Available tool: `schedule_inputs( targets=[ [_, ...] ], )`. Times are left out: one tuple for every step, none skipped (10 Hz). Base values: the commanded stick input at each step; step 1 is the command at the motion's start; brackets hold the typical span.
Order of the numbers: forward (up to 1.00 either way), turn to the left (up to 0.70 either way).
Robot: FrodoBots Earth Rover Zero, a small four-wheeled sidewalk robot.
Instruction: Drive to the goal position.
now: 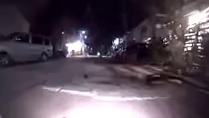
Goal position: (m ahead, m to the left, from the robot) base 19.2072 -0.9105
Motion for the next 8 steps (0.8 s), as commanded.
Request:
schedule_inputs(
  targets=[
    [0.7,0.0],
    [0.7,0.0],
    [0.7,0.0],
    [0.7,0.0],
    [0.7,0.0],
    [0.7,0.0],
    [0.7,0.0],
    [0.7,0.0]
  ],
)
